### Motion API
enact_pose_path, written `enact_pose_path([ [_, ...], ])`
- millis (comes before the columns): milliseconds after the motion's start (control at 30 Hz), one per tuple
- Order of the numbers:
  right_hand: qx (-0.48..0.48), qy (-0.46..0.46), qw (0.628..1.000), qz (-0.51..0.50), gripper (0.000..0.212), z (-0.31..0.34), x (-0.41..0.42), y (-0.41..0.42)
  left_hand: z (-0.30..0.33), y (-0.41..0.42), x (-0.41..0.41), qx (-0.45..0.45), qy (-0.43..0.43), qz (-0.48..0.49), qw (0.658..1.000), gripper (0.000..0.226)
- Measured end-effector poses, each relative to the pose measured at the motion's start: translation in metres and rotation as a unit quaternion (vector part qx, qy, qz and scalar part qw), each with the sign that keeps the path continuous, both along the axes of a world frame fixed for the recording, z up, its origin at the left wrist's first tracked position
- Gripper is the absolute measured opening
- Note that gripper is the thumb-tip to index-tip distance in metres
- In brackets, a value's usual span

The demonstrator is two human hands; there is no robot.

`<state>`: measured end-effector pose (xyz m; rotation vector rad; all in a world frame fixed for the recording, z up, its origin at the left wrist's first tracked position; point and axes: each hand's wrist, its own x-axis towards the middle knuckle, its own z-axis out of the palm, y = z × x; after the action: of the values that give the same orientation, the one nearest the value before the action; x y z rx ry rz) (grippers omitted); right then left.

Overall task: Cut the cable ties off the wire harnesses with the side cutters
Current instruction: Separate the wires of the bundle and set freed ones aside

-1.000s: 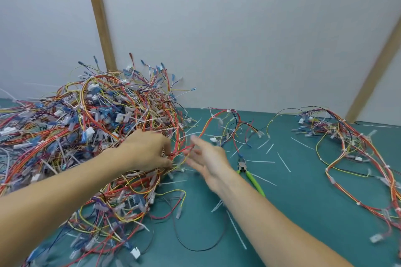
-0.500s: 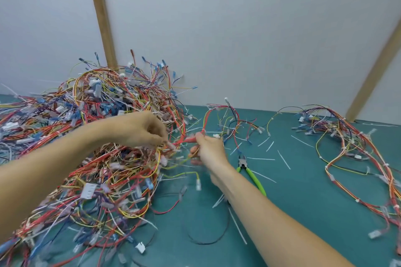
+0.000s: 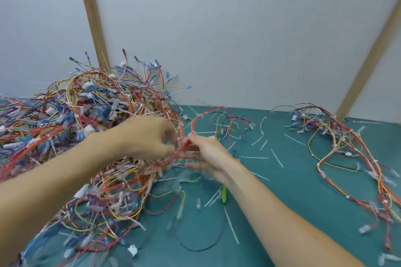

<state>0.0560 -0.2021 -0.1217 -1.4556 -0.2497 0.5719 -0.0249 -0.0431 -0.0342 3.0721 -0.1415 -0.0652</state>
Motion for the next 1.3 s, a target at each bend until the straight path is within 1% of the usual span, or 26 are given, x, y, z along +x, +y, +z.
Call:
enact_pose_path([
  [33,0.004,0.002,1.0,0.007,0.032,-0.001,-0.001,-0.002,-0.005,-0.005,0.001,0.022,0.007,-0.01,1.0,0.036],
  [67,0.015,-0.001,1.0,-0.015,0.031,-0.002,0.001,-0.003,-0.01,-0.01,0.003,0.047,0.015,-0.016,0.999,0.034],
  [100,0.029,-0.002,0.998,-0.056,0.03,-0.001,0.003,-0.002,-0.016,-0.012,0.005,0.08,0.016,-0.018,0.997,0.028],
  [167,0.042,0.004,0.991,-0.123,0.027,-0.001,0.004,-0.001,-0.021,-0.014,0.007,0.139,-0.018,-0.011,0.99,0.013],
  [200,0.04,0.009,0.989,-0.143,0.026,-0.003,0.003,0.001,-0.021,-0.014,0.006,0.159,-0.035,-0.014,0.986,0.012],
  [267,0.023,0.027,0.989,-0.143,0.025,-0.008,-0.002,0.006,-0.017,-0.014,0.002,0.185,-0.066,-0.038,0.98,0.017],
  [333,0.014,0.068,0.991,-0.115,0.026,-0.011,-0.007,0.012,-0.01,-0.008,-0.005,0.179,-0.067,-0.05,0.98,0.016],
  [400,0.029,0.098,0.99,-0.098,0.025,-0.008,-0.009,0.017,-0.004,0.001,-0.009,0.171,-0.034,-0.033,0.984,0.012],
  [467,0.053,0.096,0.988,-0.107,0.022,0.0,-0.009,0.021,-0.006,0.011,-0.009,0.164,-0.007,-0.014,0.986,0.012],
  [533,0.05,0.076,0.99,-0.111,0.02,0.006,-0.009,0.022,-0.016,0.018,-0.006,0.145,0.006,-0.007,0.989,0.011],
  [600,0.021,0.052,0.994,-0.089,0.017,0.007,-0.012,0.02,-0.028,0.02,-0.003,0.12,-0.012,-0.01,0.993,0.01],
  [700,-0.025,0.028,0.999,-0.01,0.012,0.001,-0.018,0.017,-0.039,0.018,-0.001,0.015,-0.067,-0.005,0.998,0.009],
  [733,-0.032,0.025,0.999,0.009,0.012,-0.002,-0.019,0.017,-0.042,0.017,-0.001,0.006,-0.078,-0.01,0.997,0.008],
  [767,-0.037,0.025,0.999,0.018,0.012,-0.003,-0.02,0.017,-0.044,0.015,-0.001,0.016,-0.082,-0.014,0.996,0.008],
  [833,-0.037,0.024,0.999,0.01,0.012,-0.004,-0.02,0.018,-0.049,0.012,0.001,0.065,-0.084,0.001,0.994,0.011],
  [900,-0.036,0.0,0.999,-0.017,0.012,-0.005,-0.019,0.02,-0.052,0.01,0.004,0.141,-0.103,0.042,0.984,0.01],
  [967,-0.015,-0.016,0.999,-0.037,0.012,-0.004,-0.019,0.022,-0.053,0.013,0.007,0.22,-0.11,0.094,0.965,0.005],
  [1000,0.004,-0.018,0.999,-0.048,0.012,-0.002,-0.019,0.022,-0.053,0.015,0.008,0.242,-0.101,0.12,0.958,0.008],
  [1067,0.058,-0.02,0.993,-0.096,0.013,0.003,-0.014,0.02,-0.055,0.02,0.006,0.266,-0.086,0.145,0.949,0.025],
  [1133,0.087,-0.05,0.985,-0.141,0.021,0.008,-0.008,0.017,-0.055,0.021,0.006,0.289,-0.118,0.103,0.944,0.037],
  [1167,0.07,-0.077,0.984,-0.144,0.025,0.01,-0.006,0.016,-0.056,0.018,0.006,0.273,-0.145,0.062,0.949,0.04],
  [1200,0.027,-0.105,0.986,-0.13,0.027,0.009,-0.005,0.016,-0.057,0.014,0.005,0.234,-0.161,0.015,0.959,0.038],
  [1233,-0.019,-0.124,0.986,-0.108,0.028,0.007,-0.006,0.017,-0.058,0.008,0.004,0.175,-0.153,-0.016,0.972,0.032],
  [1267,-0.047,-0.129,0.986,-0.097,0.029,0.004,-0.006,0.018,-0.058,0.003,0.003,0.111,-0.132,-0.026,0.985,0.03],
  [1300,-0.051,-0.126,0.985,-0.107,0.029,0.002,-0.005,0.018,-0.058,-0.002,0.003,0.067,-0.094,-0.011,0.993,0.031],
])
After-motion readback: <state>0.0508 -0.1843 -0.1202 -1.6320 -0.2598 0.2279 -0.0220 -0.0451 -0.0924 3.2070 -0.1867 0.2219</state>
